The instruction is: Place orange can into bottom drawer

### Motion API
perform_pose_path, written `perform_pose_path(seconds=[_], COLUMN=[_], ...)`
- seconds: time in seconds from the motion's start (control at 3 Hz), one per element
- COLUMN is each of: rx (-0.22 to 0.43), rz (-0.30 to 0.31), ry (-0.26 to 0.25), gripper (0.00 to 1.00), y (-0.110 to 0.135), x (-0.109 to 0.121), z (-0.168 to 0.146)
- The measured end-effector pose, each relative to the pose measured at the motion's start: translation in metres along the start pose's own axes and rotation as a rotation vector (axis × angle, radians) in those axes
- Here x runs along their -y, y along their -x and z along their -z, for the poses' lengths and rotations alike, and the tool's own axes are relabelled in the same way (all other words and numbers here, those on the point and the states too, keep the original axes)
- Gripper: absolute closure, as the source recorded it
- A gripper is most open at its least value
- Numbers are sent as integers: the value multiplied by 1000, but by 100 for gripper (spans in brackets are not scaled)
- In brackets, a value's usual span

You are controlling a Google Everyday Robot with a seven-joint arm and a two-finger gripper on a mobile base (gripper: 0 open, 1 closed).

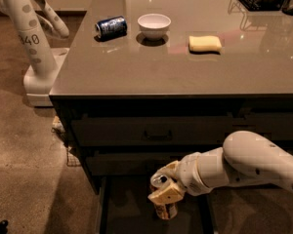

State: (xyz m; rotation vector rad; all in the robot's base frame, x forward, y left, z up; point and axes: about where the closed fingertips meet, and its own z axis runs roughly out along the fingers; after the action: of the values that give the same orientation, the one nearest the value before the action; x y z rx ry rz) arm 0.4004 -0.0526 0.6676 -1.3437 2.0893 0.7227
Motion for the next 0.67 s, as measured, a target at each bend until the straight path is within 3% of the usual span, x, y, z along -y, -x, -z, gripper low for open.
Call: perform_pose_path(seconds=[0.33, 0.67], rx=[-20, -84], rz=[-14, -36], ry=[5, -8], gripper=[100, 100], y=[-8, -53], x=[2, 21], z=[-10, -48])
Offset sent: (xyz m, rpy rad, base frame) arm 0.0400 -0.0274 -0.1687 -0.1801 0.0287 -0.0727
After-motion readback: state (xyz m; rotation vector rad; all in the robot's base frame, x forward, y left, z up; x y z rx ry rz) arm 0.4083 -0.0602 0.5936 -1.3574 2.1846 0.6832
